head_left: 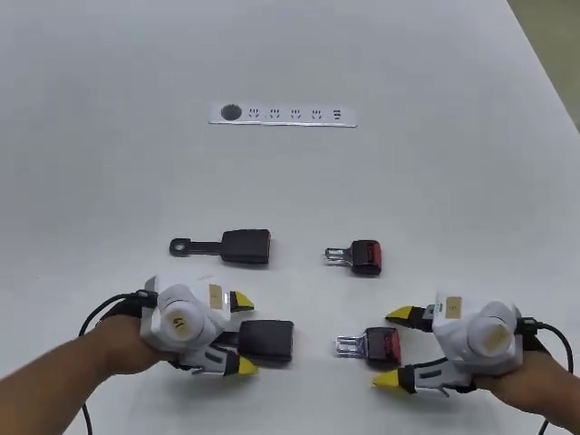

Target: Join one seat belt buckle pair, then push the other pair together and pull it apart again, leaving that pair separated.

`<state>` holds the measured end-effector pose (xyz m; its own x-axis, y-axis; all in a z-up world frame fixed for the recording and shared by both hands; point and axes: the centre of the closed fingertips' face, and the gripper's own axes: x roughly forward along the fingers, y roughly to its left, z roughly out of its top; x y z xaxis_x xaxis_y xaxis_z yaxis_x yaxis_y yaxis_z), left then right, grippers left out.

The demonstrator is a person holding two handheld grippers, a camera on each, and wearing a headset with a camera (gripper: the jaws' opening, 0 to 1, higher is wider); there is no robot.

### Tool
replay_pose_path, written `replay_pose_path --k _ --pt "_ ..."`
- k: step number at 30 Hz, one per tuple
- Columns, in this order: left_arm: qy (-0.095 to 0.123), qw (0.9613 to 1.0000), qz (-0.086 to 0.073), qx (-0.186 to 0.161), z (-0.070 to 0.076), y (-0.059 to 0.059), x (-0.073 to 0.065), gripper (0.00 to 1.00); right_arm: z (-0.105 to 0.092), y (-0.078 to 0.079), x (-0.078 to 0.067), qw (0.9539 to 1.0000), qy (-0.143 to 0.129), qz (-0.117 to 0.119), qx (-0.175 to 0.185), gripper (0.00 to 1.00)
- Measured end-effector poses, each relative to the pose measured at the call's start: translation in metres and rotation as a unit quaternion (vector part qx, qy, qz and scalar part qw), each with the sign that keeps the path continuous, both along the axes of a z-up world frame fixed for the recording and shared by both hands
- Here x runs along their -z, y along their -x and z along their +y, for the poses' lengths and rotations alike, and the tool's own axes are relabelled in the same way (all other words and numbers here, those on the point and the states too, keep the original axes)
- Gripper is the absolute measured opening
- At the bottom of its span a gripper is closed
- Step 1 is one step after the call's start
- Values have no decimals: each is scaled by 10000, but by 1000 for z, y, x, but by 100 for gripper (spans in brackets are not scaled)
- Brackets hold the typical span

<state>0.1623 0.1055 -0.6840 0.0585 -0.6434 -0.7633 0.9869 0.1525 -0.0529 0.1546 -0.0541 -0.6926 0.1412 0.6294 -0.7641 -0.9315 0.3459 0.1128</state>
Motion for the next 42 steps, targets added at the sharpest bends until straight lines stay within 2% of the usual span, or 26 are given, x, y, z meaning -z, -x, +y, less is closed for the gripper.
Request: replay_pose_path --k 2,5,6,8,9,12,19,25,32,42 --pt "-43 9999 -26 158 1 1 7 47 0 -1 1 10000 -11 -26 6 51" --pt "-102 9995 -25 281 0 1 7 42 0 -1 1 9998 52 -140 -115 48" --pt "-142 9993 -80 326 1 1 8 41 0 -1 1 9998 55 -144 -131 46" --pt "-89 9992 -107 362 -2 1 6 39 0 3 2 9997 43 -68 -214 36" --pt "-85 9991 -118 390 -3 0 5 38 -3 1 3 9998 110 -122 -108 36" --pt "-52 9985 -210 502 -5 3 5 34 -1 3 5 9997 90 -138 -156 36" --pt "-130 9984 -178 529 -5 2 4 34 2 3 2 9998 137 -139 -71 35" --pt "-251 9972 -132 692 -2 2 6 33 8 1 2 9998 151 -142 -39 35" --pt "-379 9968 -50 708 -2 2 6 33 23 -2 1 9998 86 -191 -35 34" --pt "-435 9969 -21 648 -2 2 7 33 40 -3 2 9996 42 -260 -32 34"
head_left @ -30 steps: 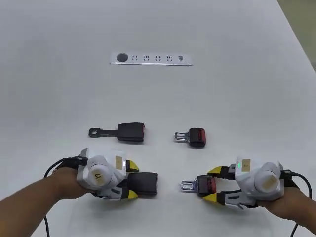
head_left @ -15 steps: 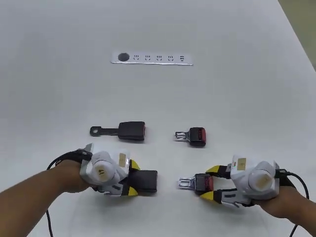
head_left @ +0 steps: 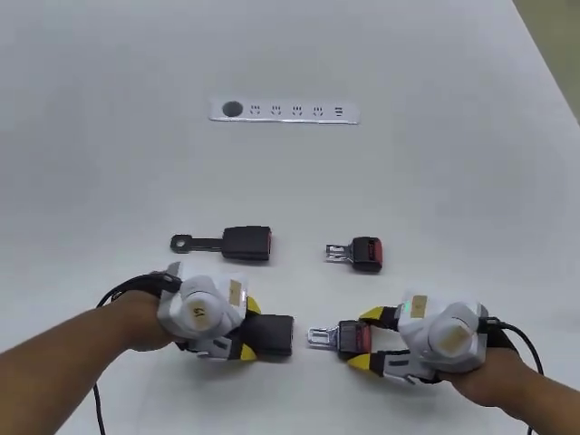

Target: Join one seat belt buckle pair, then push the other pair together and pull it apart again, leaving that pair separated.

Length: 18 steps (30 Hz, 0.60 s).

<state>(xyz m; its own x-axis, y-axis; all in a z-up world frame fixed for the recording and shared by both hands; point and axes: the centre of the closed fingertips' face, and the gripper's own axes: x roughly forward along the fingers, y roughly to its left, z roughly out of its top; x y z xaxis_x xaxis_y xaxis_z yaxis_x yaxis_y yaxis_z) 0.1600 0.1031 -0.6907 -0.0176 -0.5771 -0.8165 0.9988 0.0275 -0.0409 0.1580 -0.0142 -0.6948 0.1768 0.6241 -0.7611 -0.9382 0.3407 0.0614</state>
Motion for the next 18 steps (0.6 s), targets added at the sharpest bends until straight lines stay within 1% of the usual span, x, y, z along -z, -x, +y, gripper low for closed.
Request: replay_pose_path --k 6,11,18 --pt "-25 10000 14 -29 1 -1 2 33 10 -1 0 10000 19 -30 -74 34" --pt "-42 10000 19 -47 2 -2 3 33 14 -2 -2 9999 -22 -40 -105 34" --pt "-68 10000 44 -56 2 -1 3 33 25 0 -1 9998 -72 -58 -166 34"
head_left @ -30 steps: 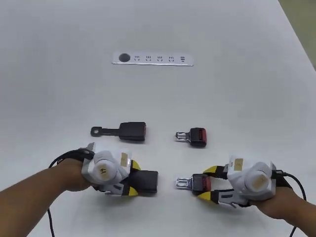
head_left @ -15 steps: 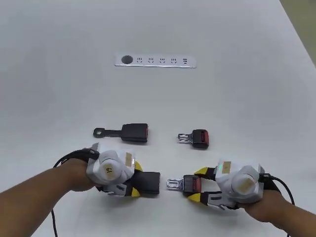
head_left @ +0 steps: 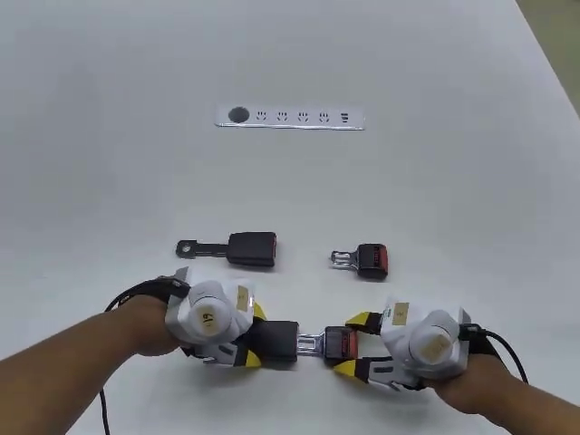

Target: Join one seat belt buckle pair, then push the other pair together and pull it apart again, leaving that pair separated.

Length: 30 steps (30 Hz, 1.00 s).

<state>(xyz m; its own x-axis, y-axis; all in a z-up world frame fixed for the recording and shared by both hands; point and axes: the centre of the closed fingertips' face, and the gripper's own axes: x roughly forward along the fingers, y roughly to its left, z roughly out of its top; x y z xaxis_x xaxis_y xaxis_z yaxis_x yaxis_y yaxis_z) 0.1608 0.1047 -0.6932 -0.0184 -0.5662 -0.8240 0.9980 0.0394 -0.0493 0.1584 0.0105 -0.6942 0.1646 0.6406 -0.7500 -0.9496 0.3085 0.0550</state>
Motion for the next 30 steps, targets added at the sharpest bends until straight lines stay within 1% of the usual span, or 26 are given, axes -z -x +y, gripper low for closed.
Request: replay_pose_path --k 2,4,5,8,12,17,23,28,30 --pt "-13 10000 -12 12 0 0 0 33 4 1 1 10000 -23 23 -36 34" --pt "-17 10000 -15 13 -1 0 0 33 10 0 2 10000 -54 1 -46 34" --pt "-25 10000 -3 2 -1 1 0 33 12 -2 4 10000 -27 -40 -49 34" --pt "-10 10000 -8 6 -1 1 -1 33 10 -1 2 10000 -48 -4 -44 34" --pt "-45 10000 -14 -26 -1 1 1 33 10 0 1 10000 -65 8 -57 34" --pt "-145 9999 -23 47 -1 1 1 33 15 -1 1 10000 -86 42 -16 34" --pt "-221 9997 -22 103 -1 0 0 33 15 -2 2 10000 -54 52 4 34" --pt "-373 9990 -23 226 -3 0 1 33 27 -1 2 9999 -86 23 77 34" --pt "-372 9991 -22 206 -3 1 1 33 29 -2 2 9999 -69 11 124 34"
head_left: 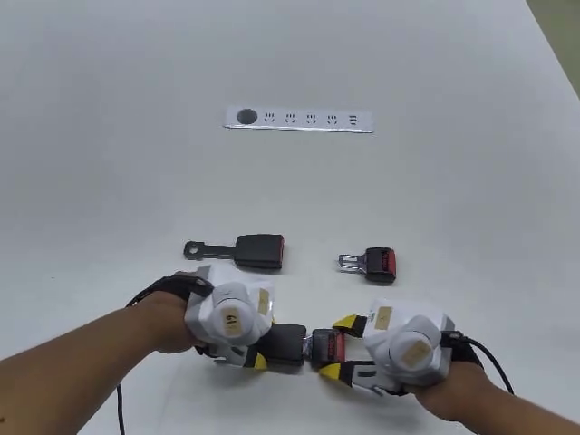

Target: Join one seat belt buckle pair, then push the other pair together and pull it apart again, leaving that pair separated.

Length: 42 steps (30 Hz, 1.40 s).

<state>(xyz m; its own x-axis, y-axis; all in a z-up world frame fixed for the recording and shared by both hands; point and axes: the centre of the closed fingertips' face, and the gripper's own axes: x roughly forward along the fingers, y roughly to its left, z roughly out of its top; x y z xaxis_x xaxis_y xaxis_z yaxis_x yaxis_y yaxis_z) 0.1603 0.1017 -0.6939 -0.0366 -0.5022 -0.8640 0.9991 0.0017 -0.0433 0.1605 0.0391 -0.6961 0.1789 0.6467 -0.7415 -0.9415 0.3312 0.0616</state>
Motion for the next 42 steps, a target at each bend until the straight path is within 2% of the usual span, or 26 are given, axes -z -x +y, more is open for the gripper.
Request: replay_pose_path --k 1,3,7,17,25,30,32,39,42 --pt "-53 10000 71 -13 3 3 1 33 -1 -3 -1 9999 23 -20 166 34" --pt "28 10000 42 -5 2 -1 0 33 -6 -4 -8 10000 17 -23 78 34" --pt "-10 10000 43 23 3 -3 -1 33 -6 -1 -7 9999 50 -31 86 34" --pt "61 10000 47 29 3 -4 -2 33 -5 1 -5 9999 92 -43 61 34" --pt "321 9995 31 -1 3 -4 -1 33 -4 2 -2 9999 -14 -32 -144 34" --pt "653 9978 64 -45 5 -5 -1 33 -5 0 -2 9993 -229 121 -284 33" --pt "682 9977 50 12 2 -3 -2 33 -4 1 -3 9988 -252 103 -405 33" --pt "902 9959 70 21 3 -2 0 33 -1 3 -5 9980 -319 55 -552 32" --pt "1047 9944 82 -98 3 -3 -1 33 -1 3 -7 9976 -432 16 -533 32"
